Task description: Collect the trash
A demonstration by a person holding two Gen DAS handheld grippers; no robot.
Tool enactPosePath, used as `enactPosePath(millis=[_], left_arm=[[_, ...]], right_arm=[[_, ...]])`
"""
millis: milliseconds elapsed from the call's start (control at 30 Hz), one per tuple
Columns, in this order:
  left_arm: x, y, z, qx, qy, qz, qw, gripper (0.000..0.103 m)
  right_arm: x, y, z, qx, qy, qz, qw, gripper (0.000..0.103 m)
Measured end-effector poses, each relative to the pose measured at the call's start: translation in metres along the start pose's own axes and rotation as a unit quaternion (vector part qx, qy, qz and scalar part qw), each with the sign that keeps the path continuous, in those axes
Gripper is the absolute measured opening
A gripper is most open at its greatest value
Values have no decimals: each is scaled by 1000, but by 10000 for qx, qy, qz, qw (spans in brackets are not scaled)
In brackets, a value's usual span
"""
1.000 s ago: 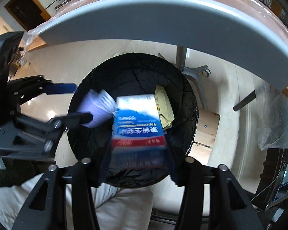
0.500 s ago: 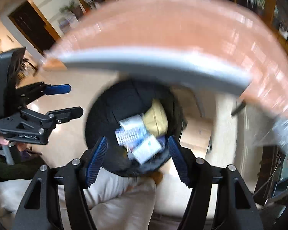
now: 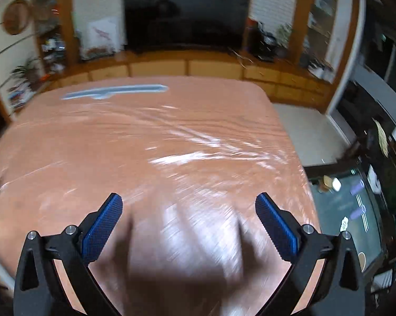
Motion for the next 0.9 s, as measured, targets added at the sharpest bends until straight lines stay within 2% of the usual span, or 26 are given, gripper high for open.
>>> enactPosePath(millis=[133, 167, 267, 500, 567, 733, 900], left_arm=[[25, 21, 40, 293, 115, -254, 9992, 101], [30, 24, 47, 338, 161, -307, 9988, 101], [37, 33, 63, 404, 315, -285, 9983, 101], [47, 47, 83, 541, 318, -393, 9973, 101], [46, 47, 83, 531, 301, -372, 9974, 101], [39, 50, 88, 661, 553, -228, 9960, 101], [31, 51, 86, 667, 570, -276, 9958, 101]], right_arm=[[-25, 26, 34, 120, -119, 267, 9995, 99], [-22, 28, 38, 135, -151, 299, 9993, 99], [-32, 38, 55, 174, -163, 389, 9990, 99], [-54, 51, 64, 317, -300, 577, 9974, 99], [-59, 51, 67, 365, -140, 714, 9967, 99], [-60, 50, 68, 373, -164, 698, 9967, 99], [-60, 51, 68, 375, -164, 698, 9967, 99]])
Point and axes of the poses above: each gripper's, at about its wrist camera, not at the fingertips, and z roughly the way its jaws point, x to its left, y to its top, the point moved 1 cm from there along z, roughly the way its jaws point, and after that the axes turned 11 degrees about x, right-handed, at the moved point
